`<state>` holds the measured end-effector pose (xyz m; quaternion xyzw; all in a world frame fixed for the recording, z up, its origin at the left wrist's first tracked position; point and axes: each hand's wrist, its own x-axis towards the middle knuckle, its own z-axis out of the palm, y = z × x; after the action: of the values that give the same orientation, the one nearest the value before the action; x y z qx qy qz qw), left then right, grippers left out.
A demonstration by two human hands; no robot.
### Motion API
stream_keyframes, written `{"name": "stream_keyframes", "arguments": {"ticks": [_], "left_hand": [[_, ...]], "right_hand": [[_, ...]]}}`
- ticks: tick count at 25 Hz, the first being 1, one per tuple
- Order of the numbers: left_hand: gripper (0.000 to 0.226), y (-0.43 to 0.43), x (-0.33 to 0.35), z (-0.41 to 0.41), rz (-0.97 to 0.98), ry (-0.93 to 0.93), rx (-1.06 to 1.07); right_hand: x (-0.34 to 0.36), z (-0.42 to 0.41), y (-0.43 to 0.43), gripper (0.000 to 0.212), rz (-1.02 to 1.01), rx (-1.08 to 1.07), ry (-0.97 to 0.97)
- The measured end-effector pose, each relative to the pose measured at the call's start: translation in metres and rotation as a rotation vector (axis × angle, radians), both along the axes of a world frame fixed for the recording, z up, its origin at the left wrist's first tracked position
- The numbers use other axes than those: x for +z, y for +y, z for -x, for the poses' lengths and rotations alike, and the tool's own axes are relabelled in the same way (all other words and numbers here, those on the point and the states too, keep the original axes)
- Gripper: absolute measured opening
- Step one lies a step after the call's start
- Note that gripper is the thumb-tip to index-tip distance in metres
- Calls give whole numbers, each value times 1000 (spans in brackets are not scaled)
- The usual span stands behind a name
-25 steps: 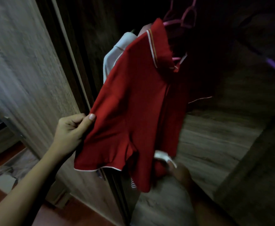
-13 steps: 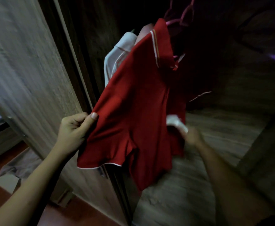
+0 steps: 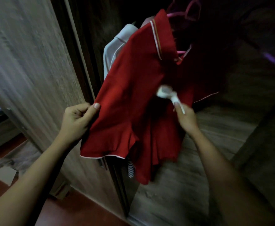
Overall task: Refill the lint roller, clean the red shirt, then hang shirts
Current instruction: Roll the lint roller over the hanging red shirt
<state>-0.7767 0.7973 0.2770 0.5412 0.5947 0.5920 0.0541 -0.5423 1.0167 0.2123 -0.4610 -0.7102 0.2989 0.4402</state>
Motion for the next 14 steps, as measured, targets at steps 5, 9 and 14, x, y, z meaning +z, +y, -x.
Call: {"name": "stream_keyframes", "arguments": {"ticks": [5,9,14], "left_hand": [[42,-1,-1,0,15,0,-8],[42,0,-2,2,20,-9,-20],[42,1,-1,1,20,-17,-31]], "right_hand": [[5,11,-7,30,-105,14,103],[-133,13,-30,30,241,116,-226],[-163,0,-57,35,344,72,-292]]}}
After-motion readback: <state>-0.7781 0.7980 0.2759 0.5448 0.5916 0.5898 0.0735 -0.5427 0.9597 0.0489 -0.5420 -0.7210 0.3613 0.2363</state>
